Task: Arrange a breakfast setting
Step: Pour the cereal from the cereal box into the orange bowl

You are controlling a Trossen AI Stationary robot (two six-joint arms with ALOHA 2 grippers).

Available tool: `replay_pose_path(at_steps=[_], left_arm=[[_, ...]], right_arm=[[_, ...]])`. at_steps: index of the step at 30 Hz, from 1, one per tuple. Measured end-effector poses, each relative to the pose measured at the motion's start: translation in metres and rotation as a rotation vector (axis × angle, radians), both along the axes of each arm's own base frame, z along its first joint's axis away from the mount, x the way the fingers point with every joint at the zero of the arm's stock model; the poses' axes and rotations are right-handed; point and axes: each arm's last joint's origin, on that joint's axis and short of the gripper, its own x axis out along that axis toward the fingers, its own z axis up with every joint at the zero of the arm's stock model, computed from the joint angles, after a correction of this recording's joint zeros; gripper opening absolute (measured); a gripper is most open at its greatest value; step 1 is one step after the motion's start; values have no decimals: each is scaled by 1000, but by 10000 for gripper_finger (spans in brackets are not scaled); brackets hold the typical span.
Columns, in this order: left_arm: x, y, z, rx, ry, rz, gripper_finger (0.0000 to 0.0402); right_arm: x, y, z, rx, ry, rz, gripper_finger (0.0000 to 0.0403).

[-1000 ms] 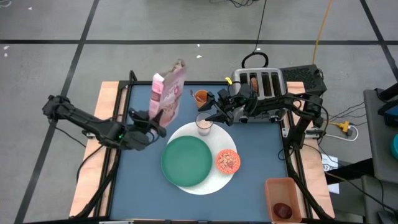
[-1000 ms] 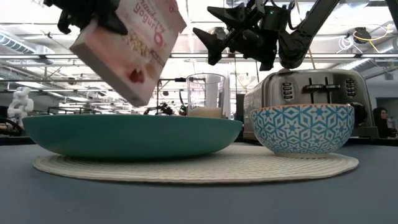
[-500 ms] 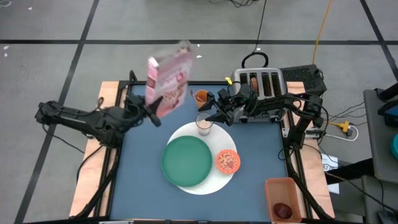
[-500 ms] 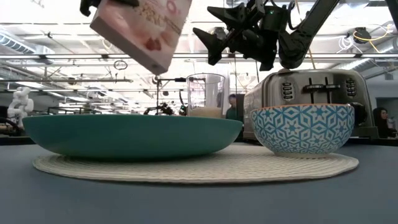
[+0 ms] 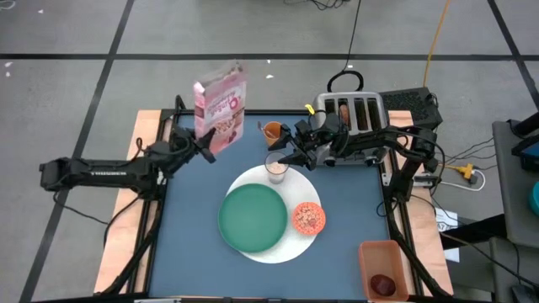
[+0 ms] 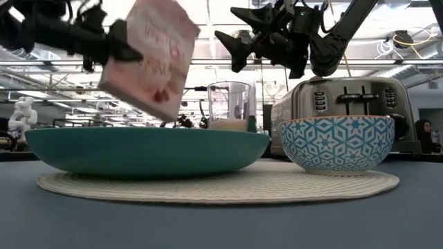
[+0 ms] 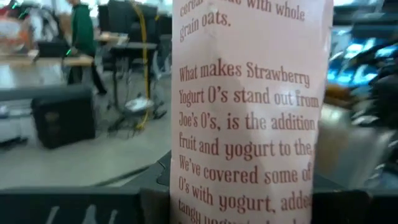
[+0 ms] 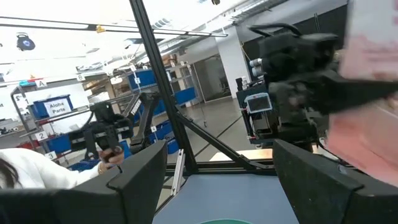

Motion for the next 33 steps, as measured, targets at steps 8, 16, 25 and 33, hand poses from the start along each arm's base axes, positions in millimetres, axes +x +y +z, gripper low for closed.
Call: replay_pose_path(at_steps=[8,16,25,33], left_arm=[[5,18,-19,2,23,-11,131],[19,28,-40,-24,124,11,131],[31,39,-55,-21,132,48,131],[36,40,-68,-63,174,45,131]], right_arm=[[0,0,0,-1,-1,-2,283],[0,-1,0,12,-6,-37,283],[12,-12,28,7,-15,-112,283],[43,-39,73,-220,248,-296,283]])
